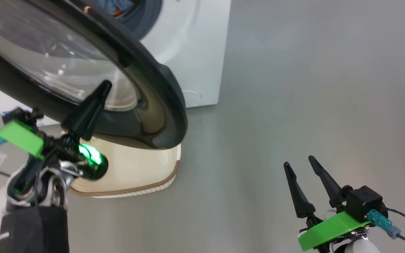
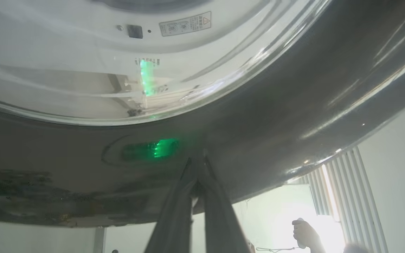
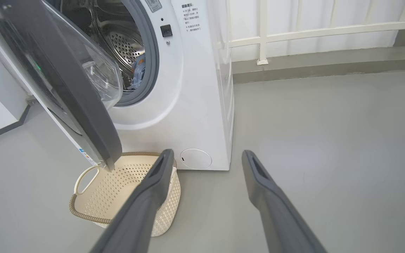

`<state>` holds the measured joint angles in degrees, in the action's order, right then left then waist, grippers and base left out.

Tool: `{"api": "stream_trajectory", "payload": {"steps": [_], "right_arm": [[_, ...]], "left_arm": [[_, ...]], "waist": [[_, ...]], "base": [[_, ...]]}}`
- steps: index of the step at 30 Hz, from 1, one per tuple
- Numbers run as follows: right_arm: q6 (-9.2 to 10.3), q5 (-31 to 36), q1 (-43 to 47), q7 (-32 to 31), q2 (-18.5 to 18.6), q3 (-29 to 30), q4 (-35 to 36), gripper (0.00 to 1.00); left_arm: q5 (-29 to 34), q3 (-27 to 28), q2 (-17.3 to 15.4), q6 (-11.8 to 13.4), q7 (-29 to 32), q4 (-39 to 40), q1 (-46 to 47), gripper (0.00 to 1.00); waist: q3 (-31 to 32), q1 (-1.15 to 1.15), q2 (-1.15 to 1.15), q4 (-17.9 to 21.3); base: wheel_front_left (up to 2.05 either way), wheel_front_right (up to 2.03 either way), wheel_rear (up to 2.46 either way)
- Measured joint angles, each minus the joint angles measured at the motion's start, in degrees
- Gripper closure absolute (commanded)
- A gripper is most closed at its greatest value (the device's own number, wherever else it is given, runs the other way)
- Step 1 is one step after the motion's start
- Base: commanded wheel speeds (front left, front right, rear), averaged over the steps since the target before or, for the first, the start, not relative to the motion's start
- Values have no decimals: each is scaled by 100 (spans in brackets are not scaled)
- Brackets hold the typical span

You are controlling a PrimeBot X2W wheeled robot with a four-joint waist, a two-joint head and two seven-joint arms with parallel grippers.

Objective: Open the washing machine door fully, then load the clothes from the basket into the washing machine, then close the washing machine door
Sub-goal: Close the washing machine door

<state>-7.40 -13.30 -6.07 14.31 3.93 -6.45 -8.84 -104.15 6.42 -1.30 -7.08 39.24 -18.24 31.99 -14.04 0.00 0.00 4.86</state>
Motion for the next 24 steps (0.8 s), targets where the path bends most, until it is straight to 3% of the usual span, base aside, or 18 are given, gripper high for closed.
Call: {"api": "stream_trajectory", "payload": {"steps": [14,24], "right_arm": [[0,-94,304,0,31,-3,-116,0],[0,-100,594,0,66,-9,-109,0]], "left_arm": [[33,85,-2,0,-533,280,-1133,100],[568,109,-8,0,-1692,602,-1796,100]], "waist": [[787,0,0,-386],[1327,0,0,-658]], "base": [[0,0,0],[0,0,0]]}}
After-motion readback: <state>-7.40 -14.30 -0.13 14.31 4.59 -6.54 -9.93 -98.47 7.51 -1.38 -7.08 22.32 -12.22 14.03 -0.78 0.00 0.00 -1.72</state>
